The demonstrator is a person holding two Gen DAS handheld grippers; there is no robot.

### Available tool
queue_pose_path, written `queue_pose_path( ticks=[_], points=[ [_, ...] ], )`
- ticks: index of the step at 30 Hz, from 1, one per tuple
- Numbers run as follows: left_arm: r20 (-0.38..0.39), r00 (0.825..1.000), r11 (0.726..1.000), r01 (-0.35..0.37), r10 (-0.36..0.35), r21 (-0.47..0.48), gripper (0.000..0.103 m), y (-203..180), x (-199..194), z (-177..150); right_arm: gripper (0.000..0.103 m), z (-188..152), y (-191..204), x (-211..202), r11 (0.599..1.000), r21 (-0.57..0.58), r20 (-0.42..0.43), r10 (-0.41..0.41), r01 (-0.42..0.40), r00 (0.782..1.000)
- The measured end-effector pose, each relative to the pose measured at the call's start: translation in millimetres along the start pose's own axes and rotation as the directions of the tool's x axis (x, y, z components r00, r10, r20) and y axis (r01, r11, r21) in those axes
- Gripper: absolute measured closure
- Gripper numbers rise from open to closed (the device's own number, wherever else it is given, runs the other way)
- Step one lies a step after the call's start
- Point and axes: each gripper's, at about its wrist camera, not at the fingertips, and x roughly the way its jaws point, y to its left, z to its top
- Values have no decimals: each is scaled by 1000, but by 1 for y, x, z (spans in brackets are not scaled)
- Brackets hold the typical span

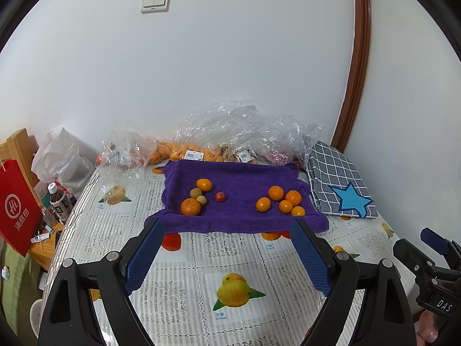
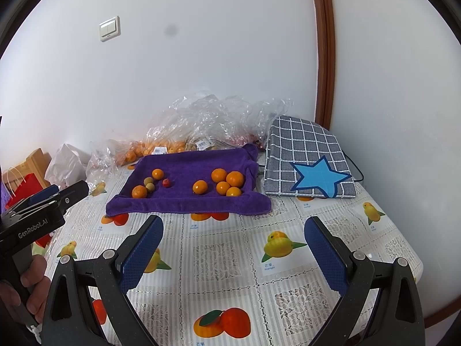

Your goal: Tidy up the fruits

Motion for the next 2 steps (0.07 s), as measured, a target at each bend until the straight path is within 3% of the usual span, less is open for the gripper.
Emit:
queue_pose_path(
  ticks=[2],
  points=[
    [-3,1000,1000,0,0,0,15,0,1,0,5,-1,1,1,1000,0,-1,-1,1,1000]
  ],
)
